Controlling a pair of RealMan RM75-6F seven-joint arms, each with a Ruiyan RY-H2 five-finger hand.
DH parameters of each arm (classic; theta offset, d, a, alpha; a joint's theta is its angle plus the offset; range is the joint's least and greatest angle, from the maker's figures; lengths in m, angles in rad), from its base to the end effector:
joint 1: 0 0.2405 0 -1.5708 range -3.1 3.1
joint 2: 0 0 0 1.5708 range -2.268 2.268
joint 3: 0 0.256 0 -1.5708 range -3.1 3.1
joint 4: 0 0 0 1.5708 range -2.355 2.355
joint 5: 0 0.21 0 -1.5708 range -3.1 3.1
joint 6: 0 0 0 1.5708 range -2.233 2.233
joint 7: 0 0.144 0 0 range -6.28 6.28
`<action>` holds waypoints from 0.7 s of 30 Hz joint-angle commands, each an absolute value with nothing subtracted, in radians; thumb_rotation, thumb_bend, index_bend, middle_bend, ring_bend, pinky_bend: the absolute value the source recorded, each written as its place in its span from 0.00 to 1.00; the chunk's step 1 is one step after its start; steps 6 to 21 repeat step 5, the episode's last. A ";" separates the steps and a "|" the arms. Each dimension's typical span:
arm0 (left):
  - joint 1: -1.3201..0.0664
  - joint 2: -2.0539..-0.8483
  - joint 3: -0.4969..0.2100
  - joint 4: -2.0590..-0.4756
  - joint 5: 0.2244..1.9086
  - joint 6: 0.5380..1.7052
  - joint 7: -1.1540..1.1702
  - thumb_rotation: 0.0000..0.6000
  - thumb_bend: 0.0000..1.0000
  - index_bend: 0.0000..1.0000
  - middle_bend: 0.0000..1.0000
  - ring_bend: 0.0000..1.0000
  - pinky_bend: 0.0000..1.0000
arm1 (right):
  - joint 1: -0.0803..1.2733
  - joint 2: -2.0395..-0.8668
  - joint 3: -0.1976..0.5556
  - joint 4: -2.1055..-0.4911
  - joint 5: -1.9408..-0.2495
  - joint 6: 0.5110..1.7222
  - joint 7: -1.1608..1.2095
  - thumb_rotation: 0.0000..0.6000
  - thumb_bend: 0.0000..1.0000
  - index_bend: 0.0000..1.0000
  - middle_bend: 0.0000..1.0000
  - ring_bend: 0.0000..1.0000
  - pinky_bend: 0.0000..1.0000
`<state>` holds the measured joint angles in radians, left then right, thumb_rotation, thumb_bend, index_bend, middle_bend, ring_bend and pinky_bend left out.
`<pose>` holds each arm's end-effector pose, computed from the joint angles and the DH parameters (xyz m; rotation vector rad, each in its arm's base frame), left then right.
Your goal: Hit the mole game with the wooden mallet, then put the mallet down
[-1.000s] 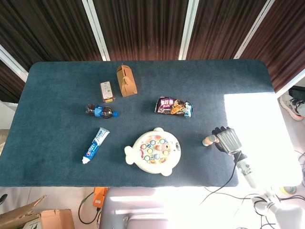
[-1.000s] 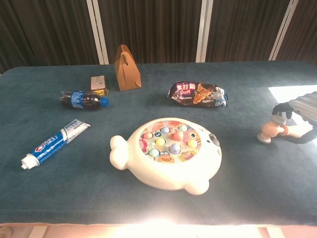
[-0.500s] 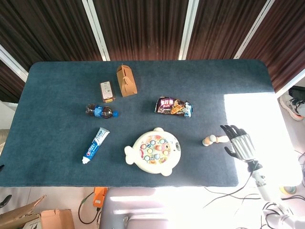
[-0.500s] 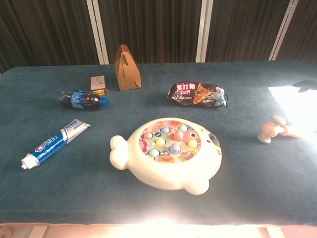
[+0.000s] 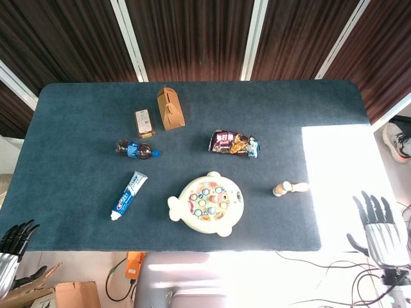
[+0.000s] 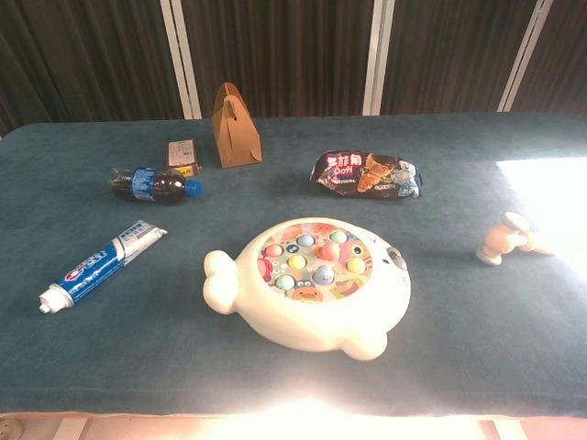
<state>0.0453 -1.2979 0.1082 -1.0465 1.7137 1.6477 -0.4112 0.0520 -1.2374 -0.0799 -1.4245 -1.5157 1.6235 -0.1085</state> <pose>-0.3835 0.1043 0.1421 -1.5369 -0.9709 -0.9396 -0.3388 -0.1450 0.1381 1.4362 -0.7640 0.7635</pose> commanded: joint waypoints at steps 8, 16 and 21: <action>0.039 -1.288 0.123 -1.078 1.712 1.625 -0.376 1.00 0.18 0.00 0.00 0.00 0.07 | 0.031 -1.217 -0.076 -1.438 -1.533 1.619 -0.110 1.00 0.16 0.00 0.00 0.00 0.00; 0.039 -1.288 0.123 -1.078 1.712 1.625 -0.376 1.00 0.18 0.00 0.00 0.00 0.07 | 0.031 -1.217 -0.076 -1.438 -1.533 1.619 -0.110 1.00 0.16 0.00 0.00 0.00 0.00; 0.039 -1.288 0.123 -1.078 1.712 1.625 -0.376 1.00 0.18 0.00 0.00 0.00 0.07 | 0.031 -1.217 -0.076 -1.438 -1.533 1.619 -0.110 1.00 0.16 0.00 0.00 0.00 0.00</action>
